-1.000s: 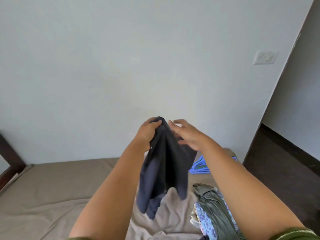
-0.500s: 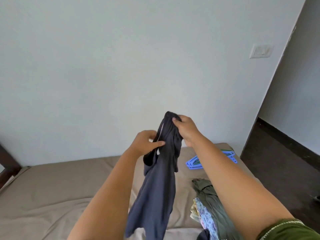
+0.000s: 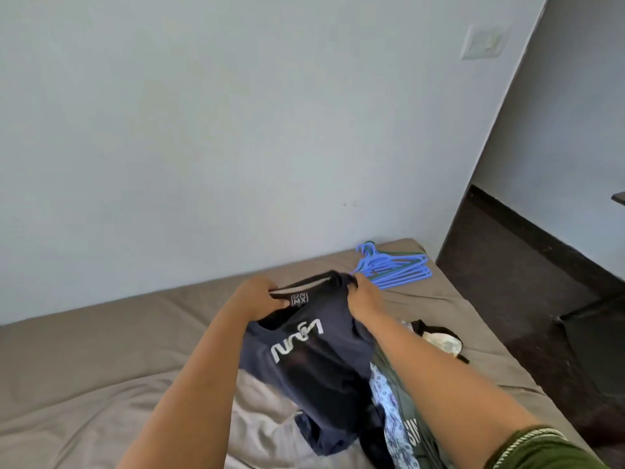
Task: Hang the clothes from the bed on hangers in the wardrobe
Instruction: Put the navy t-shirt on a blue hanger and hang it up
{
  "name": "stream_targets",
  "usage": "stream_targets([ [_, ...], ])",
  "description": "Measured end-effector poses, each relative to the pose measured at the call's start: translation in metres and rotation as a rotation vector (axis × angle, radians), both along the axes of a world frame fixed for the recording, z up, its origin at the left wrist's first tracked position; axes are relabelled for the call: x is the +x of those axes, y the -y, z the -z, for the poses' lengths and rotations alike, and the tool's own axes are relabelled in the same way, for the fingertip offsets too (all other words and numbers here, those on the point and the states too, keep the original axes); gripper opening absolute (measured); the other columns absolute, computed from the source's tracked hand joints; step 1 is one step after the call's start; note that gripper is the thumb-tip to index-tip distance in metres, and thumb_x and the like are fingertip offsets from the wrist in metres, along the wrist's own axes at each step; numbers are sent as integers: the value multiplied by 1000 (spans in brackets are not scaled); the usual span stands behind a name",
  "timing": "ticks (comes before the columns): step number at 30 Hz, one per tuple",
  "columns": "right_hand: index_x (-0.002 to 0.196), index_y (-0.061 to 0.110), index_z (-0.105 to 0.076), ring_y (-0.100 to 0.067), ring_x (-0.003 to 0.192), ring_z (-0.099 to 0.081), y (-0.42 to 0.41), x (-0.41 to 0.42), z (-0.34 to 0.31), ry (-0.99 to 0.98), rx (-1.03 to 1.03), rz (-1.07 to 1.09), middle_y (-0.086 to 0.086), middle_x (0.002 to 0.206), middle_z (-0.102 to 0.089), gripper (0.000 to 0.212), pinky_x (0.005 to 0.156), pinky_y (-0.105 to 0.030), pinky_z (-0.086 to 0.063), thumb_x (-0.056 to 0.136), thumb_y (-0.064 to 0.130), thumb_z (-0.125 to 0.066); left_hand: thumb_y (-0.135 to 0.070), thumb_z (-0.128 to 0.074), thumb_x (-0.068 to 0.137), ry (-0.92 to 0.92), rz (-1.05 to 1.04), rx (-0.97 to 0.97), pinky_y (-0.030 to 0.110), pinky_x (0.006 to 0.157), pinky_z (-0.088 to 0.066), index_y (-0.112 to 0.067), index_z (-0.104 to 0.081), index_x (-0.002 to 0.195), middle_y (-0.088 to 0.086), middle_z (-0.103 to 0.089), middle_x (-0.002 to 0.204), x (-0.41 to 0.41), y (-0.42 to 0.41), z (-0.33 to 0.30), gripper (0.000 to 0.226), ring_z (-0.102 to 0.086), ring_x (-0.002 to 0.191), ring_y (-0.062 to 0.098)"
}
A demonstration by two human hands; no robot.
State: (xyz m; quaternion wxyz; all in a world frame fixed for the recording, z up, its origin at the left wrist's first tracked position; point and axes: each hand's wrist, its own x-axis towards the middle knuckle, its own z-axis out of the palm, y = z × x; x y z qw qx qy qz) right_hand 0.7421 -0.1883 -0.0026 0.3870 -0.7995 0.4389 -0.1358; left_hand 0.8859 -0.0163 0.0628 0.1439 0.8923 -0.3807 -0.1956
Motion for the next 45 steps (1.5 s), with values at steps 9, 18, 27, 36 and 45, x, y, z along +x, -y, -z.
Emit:
stream_targets([
  [9, 111, 11, -51, -27, 94, -52, 90, 3, 106, -79, 198, -34, -8, 110, -56, 21, 75, -33, -39, 97, 5, -37, -35, -47, 98, -195, -187, -51, 29, 65, -42, -24, -62, 86, -4, -61, 72, -32, 79, 112, 22, -60, 77, 22],
  [18, 144, 2, -36, -31, 136, -36, 243, 85, 258, -480, -138, -406, -17, 150, -35, 43, 108, -37, -29, 101, 7, -33, -34, -43, 101, -259, -436, -172, 23, 56, -41, -35, -60, 92, -10, -63, 76, 0, 136, 234, 18, -58, 70, 9],
  [27, 129, 4, -51, -30, 119, -46, 299, 151, 377, -593, -345, -468, -14, 132, -47, 32, 96, -38, -42, 96, 2, -47, -23, -52, 95, -407, -623, -299, 23, 64, -43, -36, -63, 89, -11, -68, 83, 21, 154, 309, 18, -59, 80, 4],
  [36, 126, 5, -49, -31, 109, -51, 303, 152, 371, -607, -712, -620, -15, 123, -51, 37, 82, -41, -49, 91, -5, -47, -25, -56, 91, -729, -893, -424, 49, 82, -55, -30, -72, 78, 5, -73, 80, 17, 162, 345, 21, -68, 84, 28],
  [45, 91, 13, -49, -27, 69, -57, 173, 104, 232, -61, -665, -609, -7, 82, -56, 36, 52, -33, -46, 65, 2, -72, -68, -76, 61, -989, -914, -697, 44, 80, -50, -5, -64, 85, 12, -66, 80, -8, 196, 267, 68, -61, 77, 24],
])
